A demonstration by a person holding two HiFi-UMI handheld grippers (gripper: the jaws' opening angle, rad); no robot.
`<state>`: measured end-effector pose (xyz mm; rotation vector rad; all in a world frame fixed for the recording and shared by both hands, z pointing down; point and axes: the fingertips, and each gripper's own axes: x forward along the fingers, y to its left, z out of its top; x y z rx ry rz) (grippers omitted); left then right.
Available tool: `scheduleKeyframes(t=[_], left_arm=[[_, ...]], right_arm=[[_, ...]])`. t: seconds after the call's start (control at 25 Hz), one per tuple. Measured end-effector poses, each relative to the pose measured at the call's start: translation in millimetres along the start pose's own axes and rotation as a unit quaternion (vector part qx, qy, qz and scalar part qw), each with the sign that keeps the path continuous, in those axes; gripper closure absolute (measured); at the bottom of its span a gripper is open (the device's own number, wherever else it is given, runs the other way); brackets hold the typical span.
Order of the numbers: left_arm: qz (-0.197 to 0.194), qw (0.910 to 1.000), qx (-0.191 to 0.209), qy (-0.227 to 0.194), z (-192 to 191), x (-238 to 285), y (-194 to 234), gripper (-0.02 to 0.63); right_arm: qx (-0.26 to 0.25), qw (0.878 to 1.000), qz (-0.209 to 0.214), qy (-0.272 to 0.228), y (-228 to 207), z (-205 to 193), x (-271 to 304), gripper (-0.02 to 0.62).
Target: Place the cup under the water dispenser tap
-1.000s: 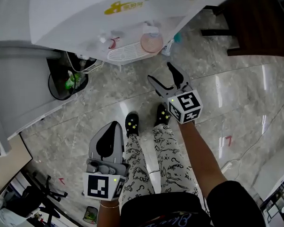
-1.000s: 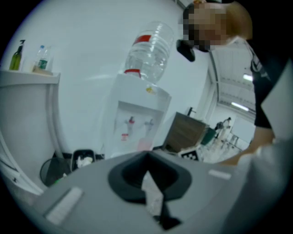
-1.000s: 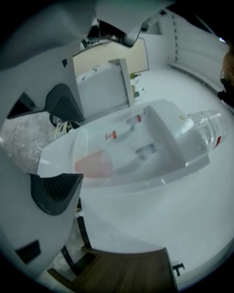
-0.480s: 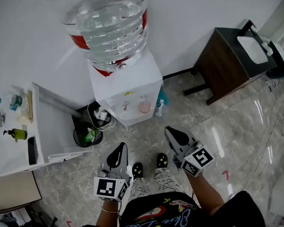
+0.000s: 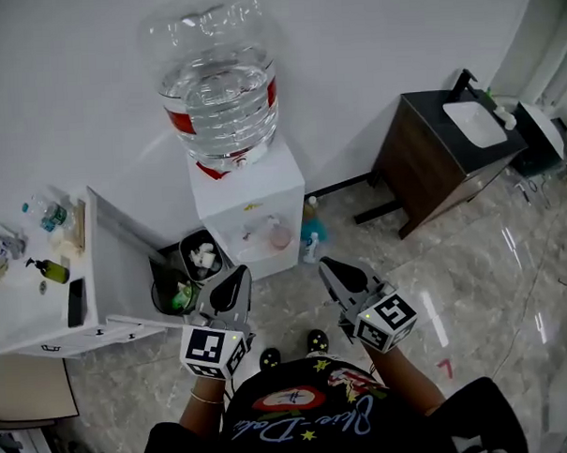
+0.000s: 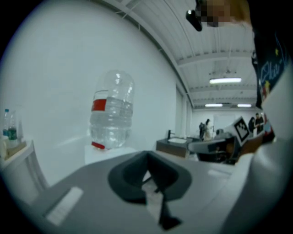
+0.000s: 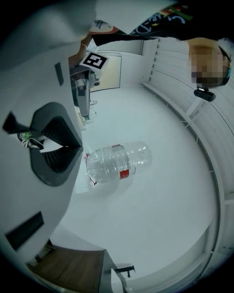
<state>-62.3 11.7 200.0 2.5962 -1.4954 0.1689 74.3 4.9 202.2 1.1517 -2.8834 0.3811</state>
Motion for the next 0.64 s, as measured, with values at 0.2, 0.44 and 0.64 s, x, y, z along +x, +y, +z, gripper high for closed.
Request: scheduleKeyframes(t=[0.2,0.44,0.64], left_arm=[[-0.004,0.9996,0.018,-0.021,17.6,0.9,-3.1,0.609],[0.004,0.9996,0.029,-0.001,7.2,-4.3,4.1,0.609],[0.007,0.9997,0.023,-0.006,6.9,-1.2,9.3,0.609]], right_arm=[[0.015,1.0,-0.024,0.003,-9.2,-4.5,-13.0,0.581],[0.018,0.999,-0.027,-0.006,-11.2,-4.4,-8.2,0.581],[0.02,0.999,-0.03,-0.004,-13.7,-7.6,-1.6,0.581]])
